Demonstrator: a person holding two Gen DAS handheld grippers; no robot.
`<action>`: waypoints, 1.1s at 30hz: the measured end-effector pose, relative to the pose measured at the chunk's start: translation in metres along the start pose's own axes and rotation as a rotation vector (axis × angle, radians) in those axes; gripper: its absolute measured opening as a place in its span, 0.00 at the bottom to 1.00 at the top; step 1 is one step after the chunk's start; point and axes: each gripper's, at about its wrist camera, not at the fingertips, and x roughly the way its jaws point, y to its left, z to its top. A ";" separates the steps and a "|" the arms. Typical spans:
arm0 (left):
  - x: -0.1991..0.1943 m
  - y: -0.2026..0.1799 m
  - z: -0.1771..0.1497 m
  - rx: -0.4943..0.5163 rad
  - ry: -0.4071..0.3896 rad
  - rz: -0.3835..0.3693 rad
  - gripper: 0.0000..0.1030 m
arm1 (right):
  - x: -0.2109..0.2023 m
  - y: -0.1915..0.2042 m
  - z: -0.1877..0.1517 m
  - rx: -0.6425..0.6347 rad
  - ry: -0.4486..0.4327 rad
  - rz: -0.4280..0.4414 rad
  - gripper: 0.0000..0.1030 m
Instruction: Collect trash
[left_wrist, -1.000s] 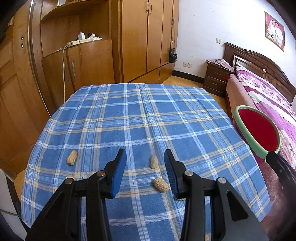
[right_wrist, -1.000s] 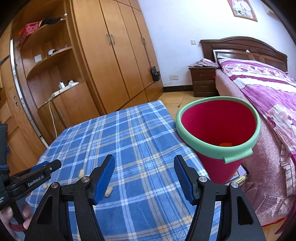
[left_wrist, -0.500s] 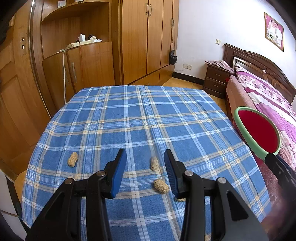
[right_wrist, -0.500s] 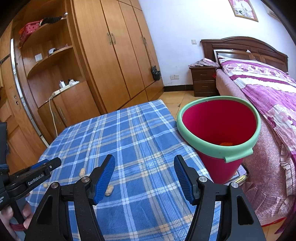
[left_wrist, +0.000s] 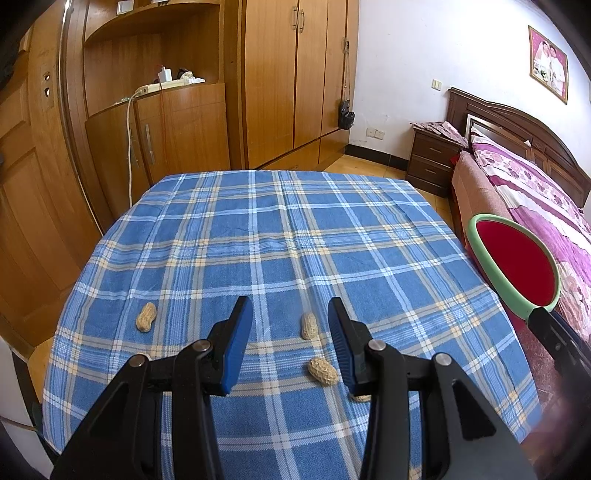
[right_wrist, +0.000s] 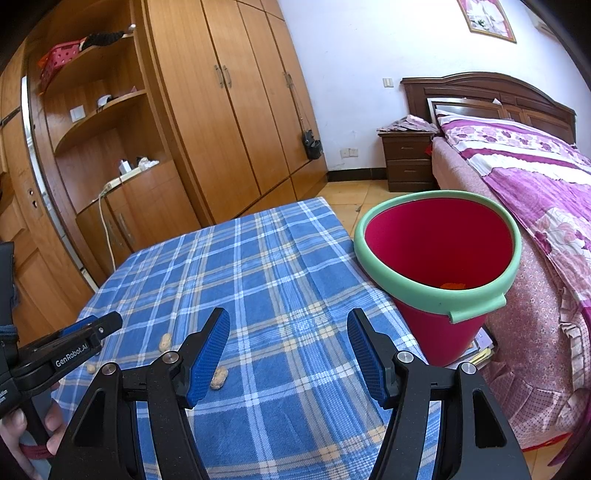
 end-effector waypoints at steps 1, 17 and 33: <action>0.000 0.000 0.000 0.000 0.001 0.001 0.41 | 0.000 0.000 0.000 0.000 0.001 0.001 0.66; 0.000 0.001 -0.002 -0.010 0.005 0.003 0.41 | 0.001 -0.001 -0.001 0.006 0.010 0.002 0.66; 0.001 0.002 -0.002 -0.011 0.005 0.003 0.41 | 0.002 -0.002 -0.002 0.009 0.015 0.002 0.66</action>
